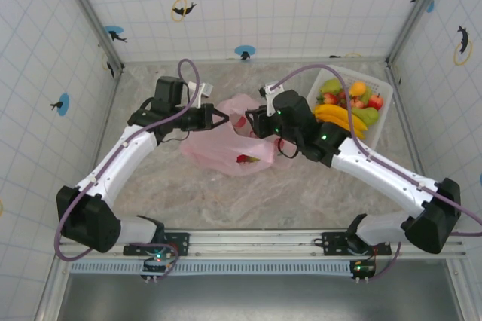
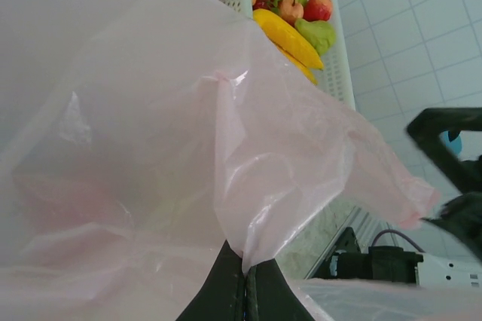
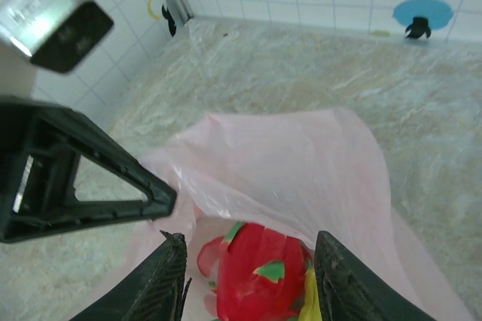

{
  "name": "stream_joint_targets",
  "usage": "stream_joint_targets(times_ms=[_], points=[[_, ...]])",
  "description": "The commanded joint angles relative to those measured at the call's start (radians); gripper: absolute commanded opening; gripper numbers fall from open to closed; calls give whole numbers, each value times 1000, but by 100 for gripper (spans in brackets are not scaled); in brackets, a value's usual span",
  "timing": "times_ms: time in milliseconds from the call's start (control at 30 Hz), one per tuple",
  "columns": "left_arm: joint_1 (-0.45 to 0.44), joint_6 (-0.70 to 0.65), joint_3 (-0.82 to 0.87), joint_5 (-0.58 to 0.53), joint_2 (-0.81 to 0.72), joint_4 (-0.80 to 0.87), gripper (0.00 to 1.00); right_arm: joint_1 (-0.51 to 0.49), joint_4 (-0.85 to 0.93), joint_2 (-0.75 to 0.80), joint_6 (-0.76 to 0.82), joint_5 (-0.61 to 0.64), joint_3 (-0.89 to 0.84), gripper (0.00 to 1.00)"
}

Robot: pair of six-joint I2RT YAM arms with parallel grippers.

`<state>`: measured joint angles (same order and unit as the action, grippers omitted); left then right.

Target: Place the fake fruits into the plastic bag and tie a complex knot

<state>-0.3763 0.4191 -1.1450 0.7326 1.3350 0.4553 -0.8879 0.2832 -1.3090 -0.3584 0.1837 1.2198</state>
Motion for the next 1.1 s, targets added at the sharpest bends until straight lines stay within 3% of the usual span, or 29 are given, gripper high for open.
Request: stream_joint_targets(times_ms=[0, 233, 433, 600, 700, 833, 1067], points=[[7, -6, 6, 15, -19, -17, 0, 15, 56, 51, 34, 69, 67, 49], [8, -3, 4, 4, -21, -18, 0, 109, 177, 136, -1, 146, 86, 53], [8, 2, -3, -1, -17, -21, 0, 315, 377, 259, -22, 85, 40, 67], [8, 2, -8, -2, -22, -18, 0, 478, 571, 268, 43, 58, -5, 78], [7, 0, -8, -5, -23, -15, 0, 566, 602, 238, 72, 3, -60, 83], [8, -1, -8, -4, -23, -15, 0, 643, 499, 163, 79, -88, -154, 87], [8, 0, -7, -1, -28, -14, 0, 698, 382, -117, 78, -89, -119, 88]])
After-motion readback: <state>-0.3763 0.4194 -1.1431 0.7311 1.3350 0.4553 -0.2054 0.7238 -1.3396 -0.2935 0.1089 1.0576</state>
